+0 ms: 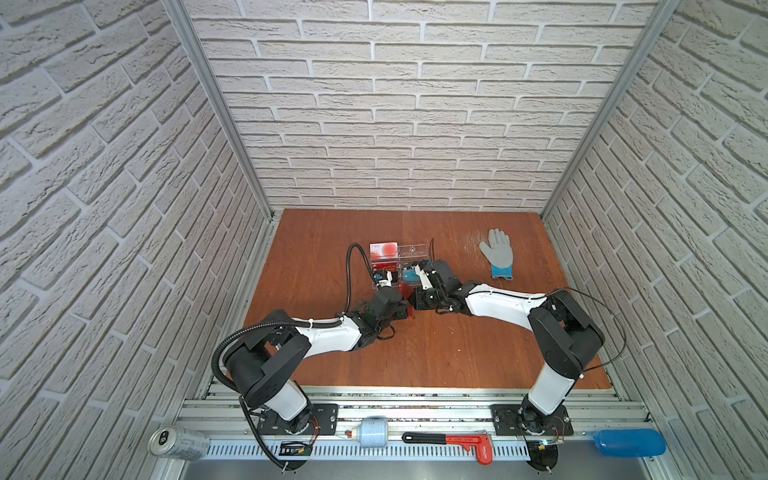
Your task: Take the credit cards out of the card holder
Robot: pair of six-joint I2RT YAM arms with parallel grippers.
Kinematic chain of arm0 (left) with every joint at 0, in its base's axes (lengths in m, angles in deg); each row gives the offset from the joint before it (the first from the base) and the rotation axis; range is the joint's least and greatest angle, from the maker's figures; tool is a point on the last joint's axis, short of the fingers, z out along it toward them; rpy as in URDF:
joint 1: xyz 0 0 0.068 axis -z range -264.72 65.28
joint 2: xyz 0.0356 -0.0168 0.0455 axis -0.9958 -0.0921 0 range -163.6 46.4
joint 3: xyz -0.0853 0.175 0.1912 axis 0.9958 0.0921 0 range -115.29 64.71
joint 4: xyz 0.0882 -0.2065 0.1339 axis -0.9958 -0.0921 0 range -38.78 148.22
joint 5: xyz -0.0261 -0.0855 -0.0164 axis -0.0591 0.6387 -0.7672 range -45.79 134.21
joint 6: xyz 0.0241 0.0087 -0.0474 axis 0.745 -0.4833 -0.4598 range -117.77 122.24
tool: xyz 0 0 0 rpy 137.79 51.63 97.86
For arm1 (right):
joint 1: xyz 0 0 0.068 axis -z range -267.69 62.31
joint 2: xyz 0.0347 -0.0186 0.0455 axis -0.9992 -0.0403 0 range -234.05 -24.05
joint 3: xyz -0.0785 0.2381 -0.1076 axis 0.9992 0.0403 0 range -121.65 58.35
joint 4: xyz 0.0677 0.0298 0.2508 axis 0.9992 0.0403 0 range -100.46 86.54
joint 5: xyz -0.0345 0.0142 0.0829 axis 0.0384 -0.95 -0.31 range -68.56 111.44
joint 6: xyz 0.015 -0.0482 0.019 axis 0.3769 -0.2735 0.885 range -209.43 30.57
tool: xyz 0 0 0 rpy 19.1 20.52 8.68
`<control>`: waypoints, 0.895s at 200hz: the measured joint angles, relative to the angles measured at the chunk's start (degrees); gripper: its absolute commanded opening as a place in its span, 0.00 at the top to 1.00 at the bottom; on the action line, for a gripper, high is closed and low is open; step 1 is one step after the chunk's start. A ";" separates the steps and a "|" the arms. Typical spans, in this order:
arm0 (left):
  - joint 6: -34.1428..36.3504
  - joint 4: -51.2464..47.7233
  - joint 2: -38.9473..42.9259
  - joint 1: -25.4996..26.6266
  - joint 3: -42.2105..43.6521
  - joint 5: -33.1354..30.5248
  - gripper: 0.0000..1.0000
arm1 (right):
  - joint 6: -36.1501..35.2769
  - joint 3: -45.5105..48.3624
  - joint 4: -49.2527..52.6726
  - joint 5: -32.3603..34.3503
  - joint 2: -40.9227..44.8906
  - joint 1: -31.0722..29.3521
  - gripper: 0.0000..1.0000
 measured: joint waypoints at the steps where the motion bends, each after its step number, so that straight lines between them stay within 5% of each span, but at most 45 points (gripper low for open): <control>1: 0.00 0.00 0.02 0.00 0.00 -0.02 1.00 | 0.00 0.00 0.00 0.00 0.00 0.00 0.88; 179: 0.68 -0.72 2.21 0.00 1.03 -0.70 1.00 | -1.92 -0.96 3.72 0.37 1.81 0.52 0.94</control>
